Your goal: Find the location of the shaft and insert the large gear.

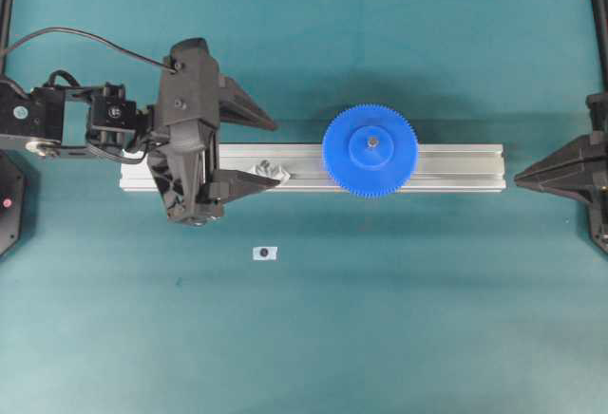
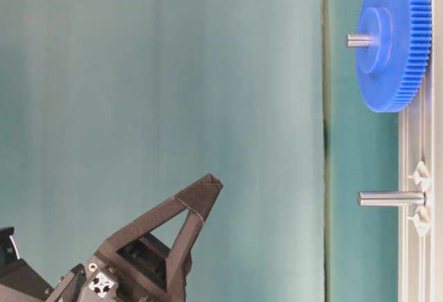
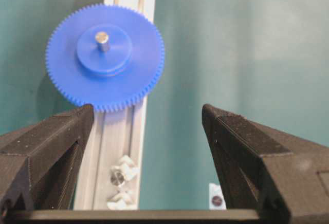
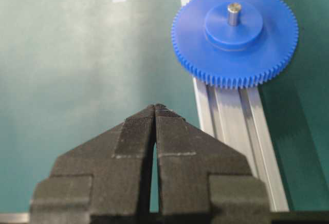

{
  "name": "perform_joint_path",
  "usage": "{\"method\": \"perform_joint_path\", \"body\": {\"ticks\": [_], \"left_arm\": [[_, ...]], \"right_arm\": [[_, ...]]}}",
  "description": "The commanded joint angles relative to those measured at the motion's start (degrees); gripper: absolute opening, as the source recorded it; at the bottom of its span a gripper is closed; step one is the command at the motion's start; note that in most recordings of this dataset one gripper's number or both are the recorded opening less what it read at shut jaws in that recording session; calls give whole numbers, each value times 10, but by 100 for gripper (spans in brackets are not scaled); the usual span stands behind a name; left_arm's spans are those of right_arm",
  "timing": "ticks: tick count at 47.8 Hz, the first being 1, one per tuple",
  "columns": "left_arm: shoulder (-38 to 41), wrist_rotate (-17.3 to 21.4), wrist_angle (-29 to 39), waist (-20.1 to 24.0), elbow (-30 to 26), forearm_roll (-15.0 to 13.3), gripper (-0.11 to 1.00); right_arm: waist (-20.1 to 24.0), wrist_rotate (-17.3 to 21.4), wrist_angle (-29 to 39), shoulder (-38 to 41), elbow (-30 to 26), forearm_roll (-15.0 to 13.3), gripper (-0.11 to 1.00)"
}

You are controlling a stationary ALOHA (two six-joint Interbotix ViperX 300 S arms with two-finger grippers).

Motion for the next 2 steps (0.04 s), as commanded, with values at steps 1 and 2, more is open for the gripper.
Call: {"method": "perform_joint_path", "body": {"ticks": [1,2], "left_arm": [[-4,2,-5,-3,-10,2,84],[-4,2,-4,-4,-10,2,84]], "right_arm": [[-1,5,-4,4,-6,-1,3],[-1,5,-4,4,-6,-1,3]]}}
